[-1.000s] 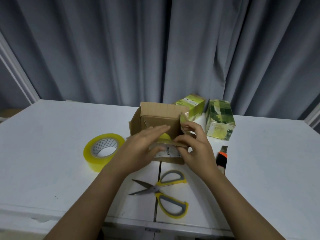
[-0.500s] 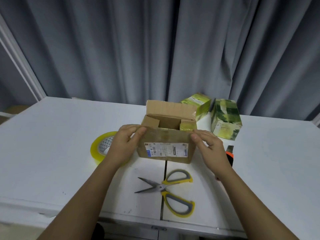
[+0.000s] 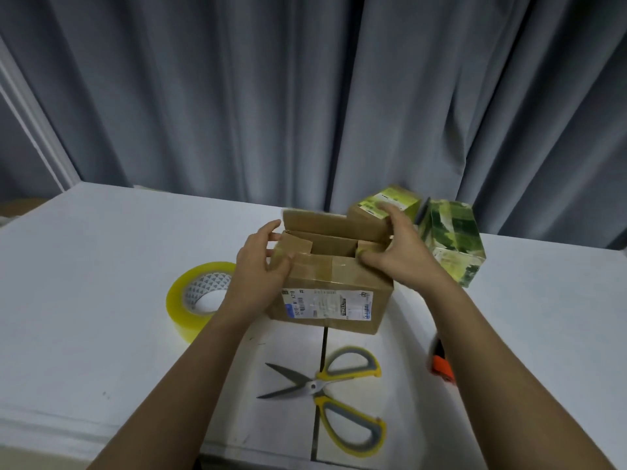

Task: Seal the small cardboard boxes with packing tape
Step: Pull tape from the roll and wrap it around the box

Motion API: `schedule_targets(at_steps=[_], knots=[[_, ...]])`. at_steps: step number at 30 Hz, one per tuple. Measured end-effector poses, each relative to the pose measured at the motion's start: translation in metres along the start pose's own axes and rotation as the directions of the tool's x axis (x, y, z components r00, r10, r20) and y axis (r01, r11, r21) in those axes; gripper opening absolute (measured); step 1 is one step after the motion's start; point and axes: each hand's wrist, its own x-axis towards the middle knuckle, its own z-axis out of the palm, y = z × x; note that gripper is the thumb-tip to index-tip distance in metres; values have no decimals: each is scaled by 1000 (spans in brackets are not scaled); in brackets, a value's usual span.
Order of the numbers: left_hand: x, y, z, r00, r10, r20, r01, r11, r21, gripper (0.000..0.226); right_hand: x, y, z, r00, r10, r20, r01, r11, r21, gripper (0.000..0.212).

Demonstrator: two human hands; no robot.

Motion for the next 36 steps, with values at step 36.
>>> schedule_targets(at_steps=[36], knots=[[19, 32, 5, 797, -16, 603, -482, 585, 652, 80, -56, -5, 15, 962, -2, 272, 125, 892, -434, 71]])
